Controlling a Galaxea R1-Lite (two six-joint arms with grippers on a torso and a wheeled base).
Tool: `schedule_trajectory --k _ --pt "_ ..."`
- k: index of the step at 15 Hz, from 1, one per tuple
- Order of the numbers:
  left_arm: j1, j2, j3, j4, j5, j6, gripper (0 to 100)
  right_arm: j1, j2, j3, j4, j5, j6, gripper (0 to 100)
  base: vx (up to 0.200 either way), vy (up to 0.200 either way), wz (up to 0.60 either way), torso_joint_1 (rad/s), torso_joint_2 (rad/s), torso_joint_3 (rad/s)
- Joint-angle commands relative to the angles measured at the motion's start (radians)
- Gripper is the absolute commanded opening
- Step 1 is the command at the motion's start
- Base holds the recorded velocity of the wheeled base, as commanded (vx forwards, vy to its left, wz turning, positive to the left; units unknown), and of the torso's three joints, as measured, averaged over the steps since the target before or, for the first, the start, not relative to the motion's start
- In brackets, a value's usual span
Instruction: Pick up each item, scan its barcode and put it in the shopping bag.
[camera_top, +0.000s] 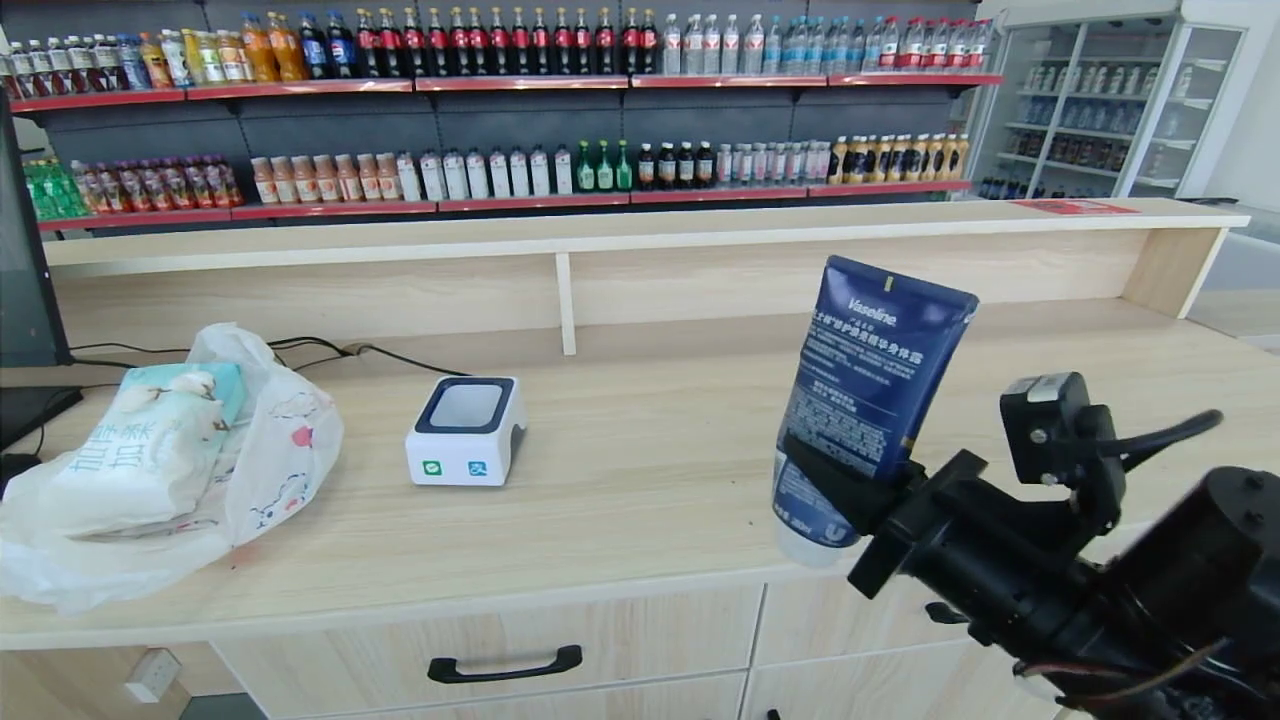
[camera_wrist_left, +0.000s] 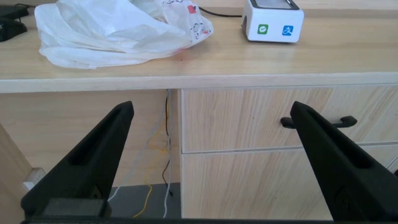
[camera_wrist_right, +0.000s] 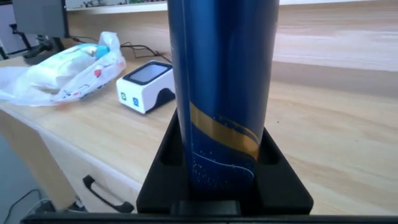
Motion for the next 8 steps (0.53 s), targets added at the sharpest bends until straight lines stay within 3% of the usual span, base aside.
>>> schedule_trajectory --k 1,4,7,8 --pt "0.000 0.000 0.000 0.000 -0.001 0.000 100 0.026 -0.089 0.050 -0.002 -0.001 0.000 0 0.000 0.000 0.00 0.000 0.00 0.000" --pt "0.000 0.000 0.000 0.000 0.001 0.000 100 0.049 -0.100 0.042 -0.002 0.002 0.035 0 0.000 0.000 0.00 0.000 0.00 0.000" --pt "0.000 0.000 0.000 0.000 0.001 0.000 100 0.053 -0.106 0.047 -0.002 0.015 0.173 0 0.000 0.000 0.00 0.000 0.00 0.000" --pt "0.000 0.000 0.000 0.000 -0.001 0.000 100 0.055 -0.120 0.031 -0.002 0.067 0.238 0 0.000 0.000 0.00 0.000 0.00 0.000"
